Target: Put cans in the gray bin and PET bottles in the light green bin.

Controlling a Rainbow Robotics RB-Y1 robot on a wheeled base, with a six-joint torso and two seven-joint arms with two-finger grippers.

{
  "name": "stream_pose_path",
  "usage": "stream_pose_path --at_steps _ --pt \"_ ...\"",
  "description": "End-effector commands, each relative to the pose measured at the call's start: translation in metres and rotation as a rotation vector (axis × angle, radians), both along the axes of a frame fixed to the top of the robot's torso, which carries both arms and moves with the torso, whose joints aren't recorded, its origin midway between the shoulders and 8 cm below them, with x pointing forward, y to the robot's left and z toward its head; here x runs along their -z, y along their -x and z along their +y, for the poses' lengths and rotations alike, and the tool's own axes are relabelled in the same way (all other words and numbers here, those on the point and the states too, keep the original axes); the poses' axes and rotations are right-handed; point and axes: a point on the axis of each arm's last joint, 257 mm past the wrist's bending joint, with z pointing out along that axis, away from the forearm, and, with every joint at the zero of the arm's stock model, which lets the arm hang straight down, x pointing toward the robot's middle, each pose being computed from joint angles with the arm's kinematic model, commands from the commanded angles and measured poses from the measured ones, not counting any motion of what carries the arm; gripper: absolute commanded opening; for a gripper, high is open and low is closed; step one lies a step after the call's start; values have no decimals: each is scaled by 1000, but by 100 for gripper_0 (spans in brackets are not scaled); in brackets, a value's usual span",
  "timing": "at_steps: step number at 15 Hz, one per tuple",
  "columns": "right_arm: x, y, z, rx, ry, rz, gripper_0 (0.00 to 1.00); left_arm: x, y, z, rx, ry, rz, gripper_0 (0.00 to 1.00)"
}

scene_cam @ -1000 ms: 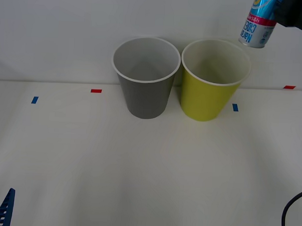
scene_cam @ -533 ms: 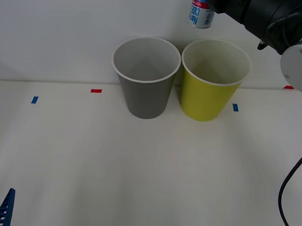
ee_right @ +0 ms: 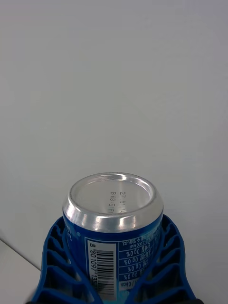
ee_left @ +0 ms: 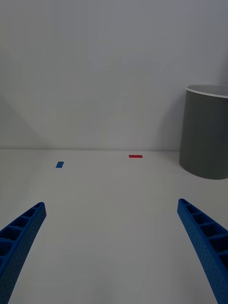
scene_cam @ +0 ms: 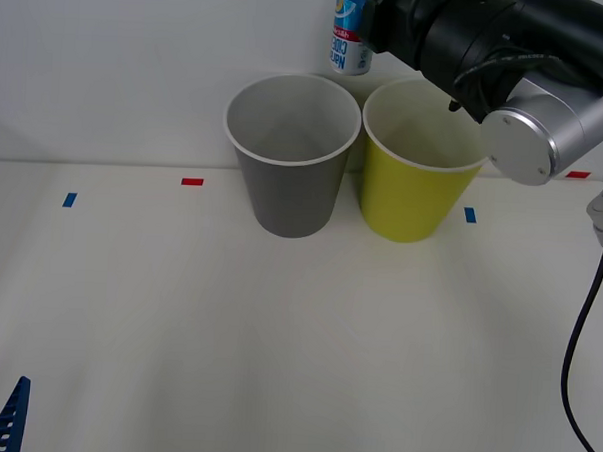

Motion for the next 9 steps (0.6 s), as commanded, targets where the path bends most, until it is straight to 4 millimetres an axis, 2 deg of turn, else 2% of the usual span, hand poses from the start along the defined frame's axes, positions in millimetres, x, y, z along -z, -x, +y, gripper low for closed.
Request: stream_pose_path --at_steps 1,4,9 --pt "8 -6 14 -28 5 1 0 0 0 0 0 0 0 95" --pt "12 -16 23 -48 -5 -25 0 0 0 0 0 0 0 95" --pt "19 -11 42 -89 11 -65 0 0 0 0 0 0 0 95"
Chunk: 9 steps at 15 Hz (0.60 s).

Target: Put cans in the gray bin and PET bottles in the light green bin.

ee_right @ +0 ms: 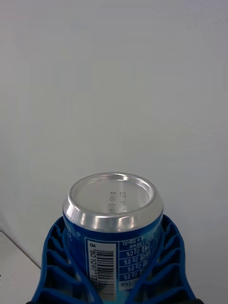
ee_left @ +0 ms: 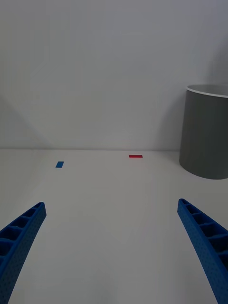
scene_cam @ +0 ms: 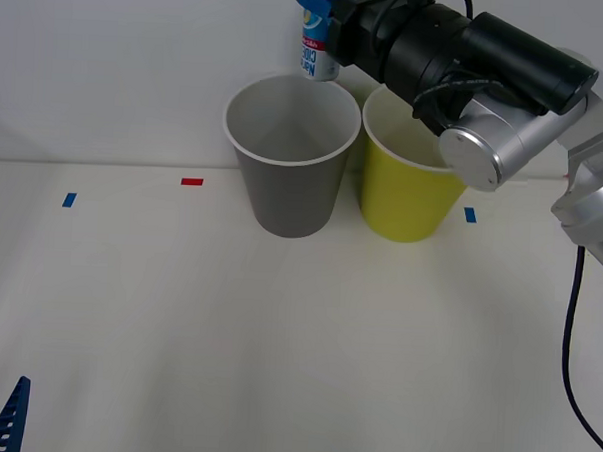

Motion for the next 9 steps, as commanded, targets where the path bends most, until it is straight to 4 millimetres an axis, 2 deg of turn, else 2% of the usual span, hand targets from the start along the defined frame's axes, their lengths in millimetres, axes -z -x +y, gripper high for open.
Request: stream_pose_path --at_steps 1,9 --pt "4 2 10 -17 11 -5 0 0 0 0 0 0 0 95" --pt "5 2 21 -23 25 -15 0 0 0 0 0 0 0 95"
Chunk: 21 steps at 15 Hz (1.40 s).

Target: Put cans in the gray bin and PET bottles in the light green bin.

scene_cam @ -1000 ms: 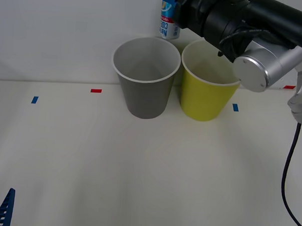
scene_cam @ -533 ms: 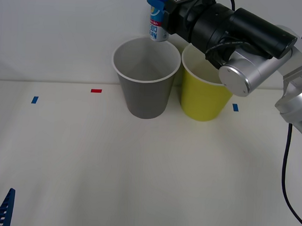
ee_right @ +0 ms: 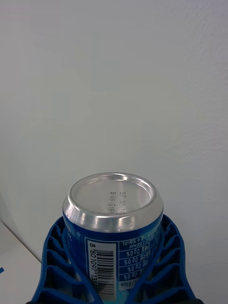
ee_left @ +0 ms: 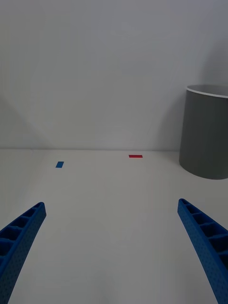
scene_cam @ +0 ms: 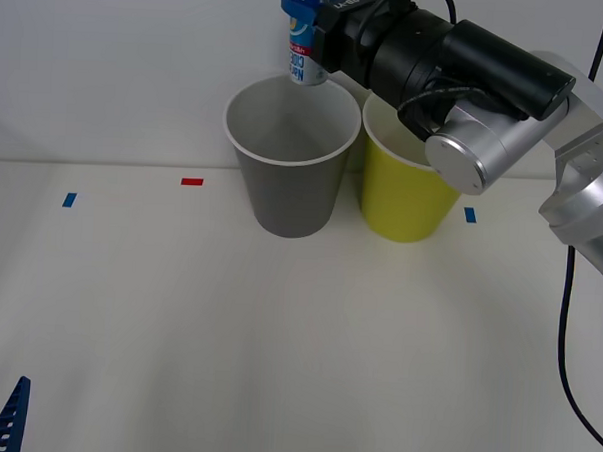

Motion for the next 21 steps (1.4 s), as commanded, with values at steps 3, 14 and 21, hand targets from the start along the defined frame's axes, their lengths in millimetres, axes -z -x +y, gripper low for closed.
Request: stream_pose_path --at_steps 3,14,21 --pt "3 -7 13 -17 -1 -6 0 0 0 0 0 0 0 95" --pt "1 -10 15 -24 19 -85 100 0 0 0 0 0 0 95" --pt "-7 -4 -19 11 18 -112 100 0 0 0 0 0 0 95"
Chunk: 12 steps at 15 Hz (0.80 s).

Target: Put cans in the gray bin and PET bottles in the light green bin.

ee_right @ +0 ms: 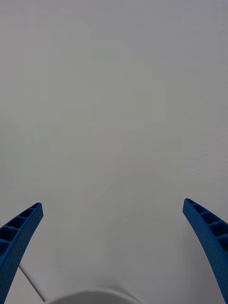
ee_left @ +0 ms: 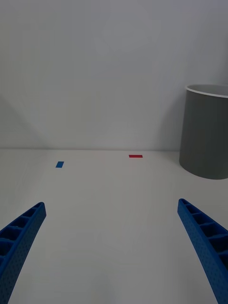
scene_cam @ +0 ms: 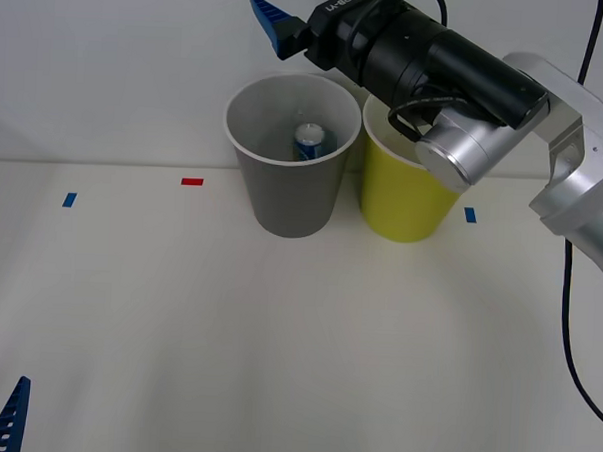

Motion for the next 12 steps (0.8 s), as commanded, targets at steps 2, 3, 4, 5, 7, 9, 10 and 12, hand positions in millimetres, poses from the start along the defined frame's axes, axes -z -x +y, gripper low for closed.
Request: stream_pose_path --at_steps 2,3,4,5,7,9,10,12 --pt "-6 20 -47 52 -28 30 100 0 0 0 0 0 0 95" --pt "-8 28 -65 84 -28 47 100 0 0 0 0 0 0 95" --pt "-12 33 -78 105 -38 46 100 0 0 0 0 0 0 95" --pt "-15 38 -101 137 -71 44 100 0 0 0 0 0 0 95" --pt "-18 45 -138 198 -96 19 100 0 0 0 0 0 0 95" --pt "-15 51 -161 245 -99 1 100 0 0 0 0 0 0 95" --pt "-13 54 -173 271 -97 -11 100 0 0 0 0 0 0 95" --pt "-2 62 -202 327 -104 -5 100 0 0 0 0 0 0 95"
